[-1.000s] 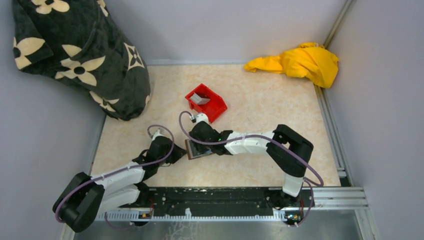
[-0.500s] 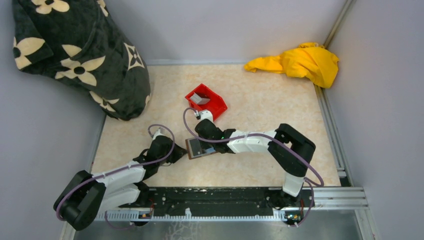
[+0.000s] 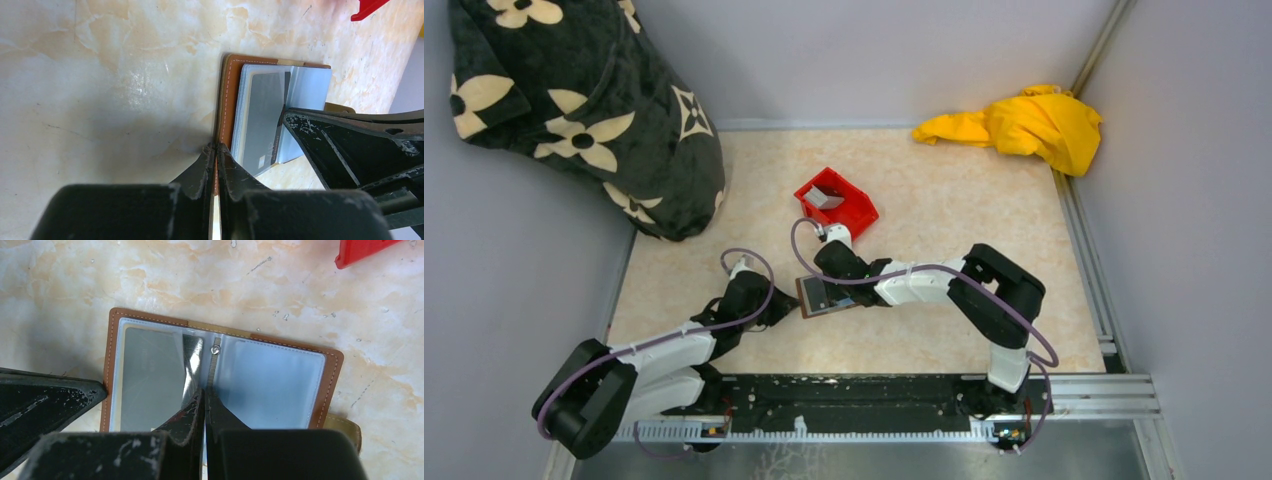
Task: Put the credit cards into the card holder
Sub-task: Insert the credit card into the card holder.
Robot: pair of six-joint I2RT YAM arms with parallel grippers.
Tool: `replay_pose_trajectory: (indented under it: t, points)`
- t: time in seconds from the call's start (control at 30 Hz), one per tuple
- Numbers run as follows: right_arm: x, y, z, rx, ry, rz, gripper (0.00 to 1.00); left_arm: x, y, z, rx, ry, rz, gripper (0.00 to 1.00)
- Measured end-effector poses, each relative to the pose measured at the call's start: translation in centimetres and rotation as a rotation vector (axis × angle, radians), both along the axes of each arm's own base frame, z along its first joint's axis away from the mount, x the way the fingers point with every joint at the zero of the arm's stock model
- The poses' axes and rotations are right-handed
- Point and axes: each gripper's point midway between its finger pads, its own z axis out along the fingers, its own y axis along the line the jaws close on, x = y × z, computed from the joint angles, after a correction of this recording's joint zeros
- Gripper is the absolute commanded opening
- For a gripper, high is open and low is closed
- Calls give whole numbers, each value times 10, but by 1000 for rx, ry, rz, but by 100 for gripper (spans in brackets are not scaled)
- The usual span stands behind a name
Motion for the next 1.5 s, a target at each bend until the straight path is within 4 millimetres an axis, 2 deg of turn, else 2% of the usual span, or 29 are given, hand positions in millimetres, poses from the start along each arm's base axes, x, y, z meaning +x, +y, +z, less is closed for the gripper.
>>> replay_pose_trajectory:
  t: [0.77,0.97,1.1,1.3,1.4,1.5]
  points:
    - [-4,6,-2,21,6,10,0,1,-3,0,-9,-4,-6,10]
    - [-4,4,1,9,-6,6,28,1,-2,0,-7,-2,-6,10]
    - [-8,-6,21,22,-36,3,44,0,-2,0,-7,-1,-6,10]
    - [-16,-34,75,147,-118,-41,55,0,-2,0,-7,-1,-6,9]
    - [-22,-56,75,182,-120,-77,57,0,-2,0,-7,-1,-6,9]
    - [-23,-77,56,182,-91,-118,57,0,-2,0,-6,0,-6,9]
